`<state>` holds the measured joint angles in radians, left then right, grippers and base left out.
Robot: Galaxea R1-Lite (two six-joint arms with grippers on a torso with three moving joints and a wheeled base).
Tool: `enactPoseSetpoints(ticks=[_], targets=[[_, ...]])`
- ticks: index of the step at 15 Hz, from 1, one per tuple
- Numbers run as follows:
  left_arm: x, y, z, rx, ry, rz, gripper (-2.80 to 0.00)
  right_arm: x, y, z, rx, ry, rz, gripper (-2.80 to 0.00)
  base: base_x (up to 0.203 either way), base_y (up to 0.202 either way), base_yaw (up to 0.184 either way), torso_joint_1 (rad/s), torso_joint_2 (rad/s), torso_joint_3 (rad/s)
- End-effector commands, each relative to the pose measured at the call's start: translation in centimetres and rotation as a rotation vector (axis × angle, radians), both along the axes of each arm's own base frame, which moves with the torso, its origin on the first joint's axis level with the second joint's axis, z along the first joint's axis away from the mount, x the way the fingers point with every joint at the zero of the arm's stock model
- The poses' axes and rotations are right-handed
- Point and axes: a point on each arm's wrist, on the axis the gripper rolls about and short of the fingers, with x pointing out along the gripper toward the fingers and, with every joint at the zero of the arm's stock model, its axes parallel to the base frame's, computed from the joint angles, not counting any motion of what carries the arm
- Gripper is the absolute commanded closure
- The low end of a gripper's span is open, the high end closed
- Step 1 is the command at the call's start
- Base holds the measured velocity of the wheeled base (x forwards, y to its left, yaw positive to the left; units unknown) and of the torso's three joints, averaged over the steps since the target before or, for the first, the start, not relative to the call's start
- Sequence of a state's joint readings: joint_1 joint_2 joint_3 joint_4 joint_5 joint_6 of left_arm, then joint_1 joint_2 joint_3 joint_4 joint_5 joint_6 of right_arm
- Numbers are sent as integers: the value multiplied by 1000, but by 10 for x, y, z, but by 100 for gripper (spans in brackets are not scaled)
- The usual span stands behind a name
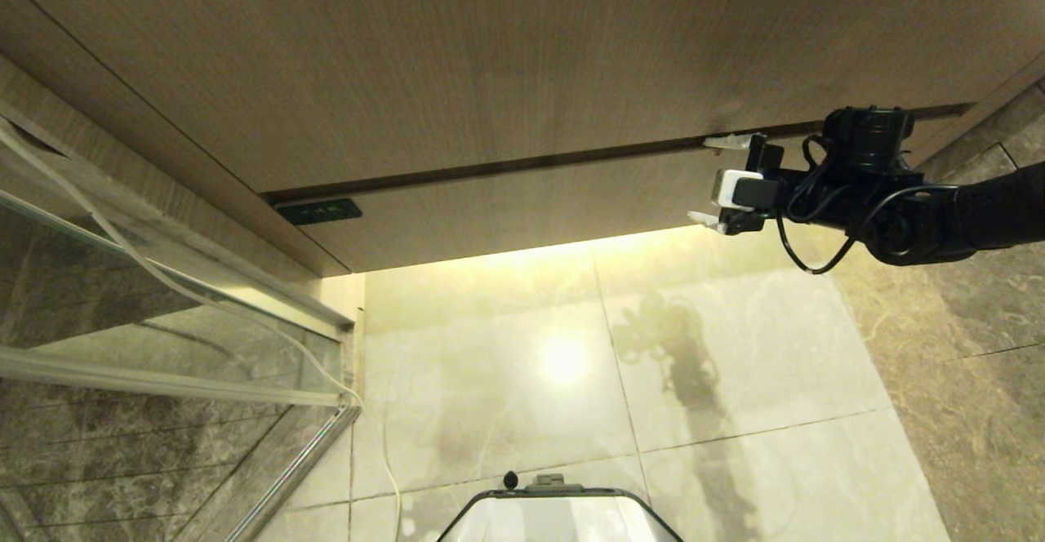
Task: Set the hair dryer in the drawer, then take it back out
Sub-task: Pull open the drawer
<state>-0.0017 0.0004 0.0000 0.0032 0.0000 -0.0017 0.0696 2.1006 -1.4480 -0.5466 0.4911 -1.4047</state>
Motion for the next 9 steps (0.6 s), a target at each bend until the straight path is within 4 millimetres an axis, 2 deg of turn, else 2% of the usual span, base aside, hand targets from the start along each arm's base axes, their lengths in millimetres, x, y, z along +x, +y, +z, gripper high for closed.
enactPoseSetpoints(ticks=[1, 4, 9], targets=[[0, 0, 0, 0, 1, 0, 0, 4, 0, -5, -6, -10, 0, -280, 0, 0, 0, 0, 0, 0], [0, 0, 0, 0, 1, 0, 0, 10, 0, -12, -4, 7, -42, -280, 0, 0, 0, 0, 0, 0], [0, 0, 0, 0, 1, 0, 0, 15, 0, -12, 17, -19, -48, -280, 0, 0, 0, 0, 0, 0]])
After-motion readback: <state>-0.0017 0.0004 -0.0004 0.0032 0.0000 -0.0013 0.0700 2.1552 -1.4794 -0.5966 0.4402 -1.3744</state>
